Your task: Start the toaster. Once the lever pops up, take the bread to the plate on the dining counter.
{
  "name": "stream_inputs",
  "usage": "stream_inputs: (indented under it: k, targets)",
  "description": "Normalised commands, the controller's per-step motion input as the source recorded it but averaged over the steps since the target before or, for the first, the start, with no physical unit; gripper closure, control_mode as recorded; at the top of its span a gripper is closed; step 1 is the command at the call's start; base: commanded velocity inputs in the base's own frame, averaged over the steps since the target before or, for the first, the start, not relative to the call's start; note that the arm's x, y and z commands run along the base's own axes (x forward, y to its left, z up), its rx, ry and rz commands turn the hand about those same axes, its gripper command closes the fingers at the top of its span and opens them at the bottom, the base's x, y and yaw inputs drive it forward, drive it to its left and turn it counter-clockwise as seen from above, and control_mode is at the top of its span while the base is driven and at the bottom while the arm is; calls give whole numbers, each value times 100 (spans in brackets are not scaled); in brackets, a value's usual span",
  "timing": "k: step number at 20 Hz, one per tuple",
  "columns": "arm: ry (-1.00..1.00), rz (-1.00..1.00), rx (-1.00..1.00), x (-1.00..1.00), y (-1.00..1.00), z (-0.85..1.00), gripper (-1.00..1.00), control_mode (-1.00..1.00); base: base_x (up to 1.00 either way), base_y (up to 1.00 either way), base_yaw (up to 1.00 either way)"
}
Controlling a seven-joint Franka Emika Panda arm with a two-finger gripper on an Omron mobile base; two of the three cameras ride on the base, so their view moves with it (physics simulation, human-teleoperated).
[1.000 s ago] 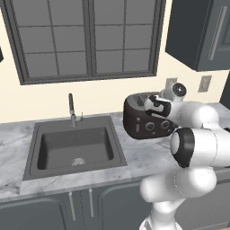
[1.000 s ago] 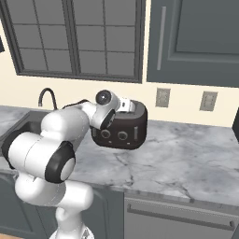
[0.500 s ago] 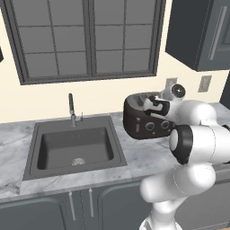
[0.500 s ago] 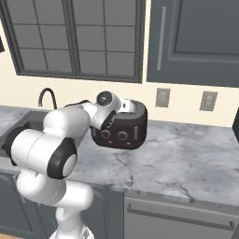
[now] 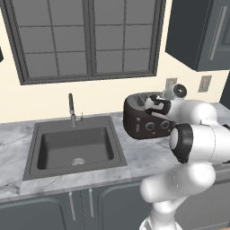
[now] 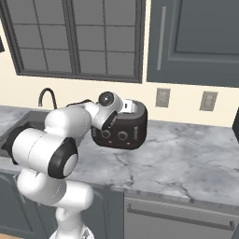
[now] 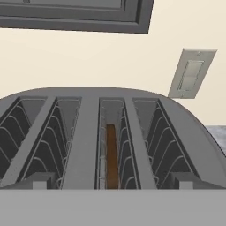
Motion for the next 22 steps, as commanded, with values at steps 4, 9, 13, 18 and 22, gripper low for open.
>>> stream_inputs:
  k: [4, 9, 13, 18, 22]
  targets:
    - [0, 0, 0, 6, -8, 0, -100, -100, 0, 0, 0]
    - [0, 0, 0, 5, -10, 0, -100, -100, 0, 0, 0]
    - [0, 0, 0, 1, -14, 0, -100, -100, 0, 0, 0]
    - [0, 0, 0, 0, -8, 0, -100, -100, 0, 0, 0]
    - [0, 0, 0, 0, 0, 0, -100, -100, 0, 0, 0]
